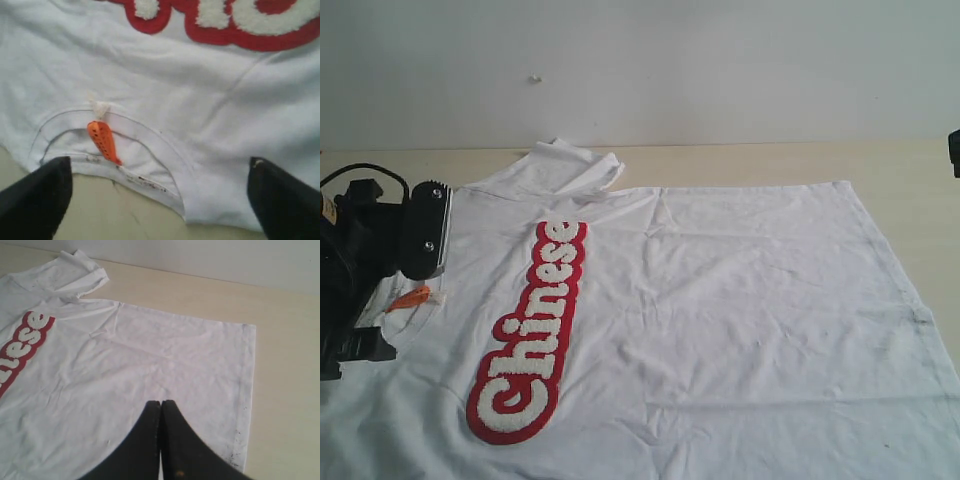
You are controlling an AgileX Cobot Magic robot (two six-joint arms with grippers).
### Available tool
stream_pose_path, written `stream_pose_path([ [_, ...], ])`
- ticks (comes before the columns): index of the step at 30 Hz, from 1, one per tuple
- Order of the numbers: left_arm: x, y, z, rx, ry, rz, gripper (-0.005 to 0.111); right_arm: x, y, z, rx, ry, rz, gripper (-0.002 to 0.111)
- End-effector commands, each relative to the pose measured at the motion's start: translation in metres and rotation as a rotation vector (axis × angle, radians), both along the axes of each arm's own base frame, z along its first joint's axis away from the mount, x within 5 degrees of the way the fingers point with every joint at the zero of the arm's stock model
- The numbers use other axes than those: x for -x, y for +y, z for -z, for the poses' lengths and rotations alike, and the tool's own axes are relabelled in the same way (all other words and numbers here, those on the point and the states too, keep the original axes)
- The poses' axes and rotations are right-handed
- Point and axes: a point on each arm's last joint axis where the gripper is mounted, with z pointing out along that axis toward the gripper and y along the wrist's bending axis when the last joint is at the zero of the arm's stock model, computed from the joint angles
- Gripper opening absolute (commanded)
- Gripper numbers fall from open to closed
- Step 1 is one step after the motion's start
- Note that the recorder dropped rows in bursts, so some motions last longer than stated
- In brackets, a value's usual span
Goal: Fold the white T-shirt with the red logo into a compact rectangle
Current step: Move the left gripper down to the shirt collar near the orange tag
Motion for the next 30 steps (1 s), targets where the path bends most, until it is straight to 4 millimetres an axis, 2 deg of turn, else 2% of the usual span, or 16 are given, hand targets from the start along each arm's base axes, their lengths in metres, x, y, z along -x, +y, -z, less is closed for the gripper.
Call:
stream_pose_path([
  [1, -0.006, -0.004, -0.004, 0.022, -0.063, 0.012, 0.105, -0.005, -0.002, 0.0, 0.005, -0.011, 0.007, 0.0],
  [11, -0.013, -0.008, -0.005, 0.069, -0.138, 0.011, 0.105, -0.006, -0.001, 0.003, 0.002, 0.019, -0.003, 0.0],
  [21, -0.011, -0.006, -0.001, 0.041, -0.087, 0.018, 0.105, -0.005, -0.001, 0.003, 0.003, 0.022, -0.006, 0.0],
  [25, -0.007, 0.005, 0.002, -0.093, -0.031, 0.066, 0.105, -0.003, 0.001, 0.005, -0.002, 0.046, -0.036, 0.0],
  [30, -0.011, 0.026, 0.003, -0.062, 0.009, 0.04, 0.105, -0.002, 0.002, 0.006, 0.022, 0.059, -0.069, 0.0],
])
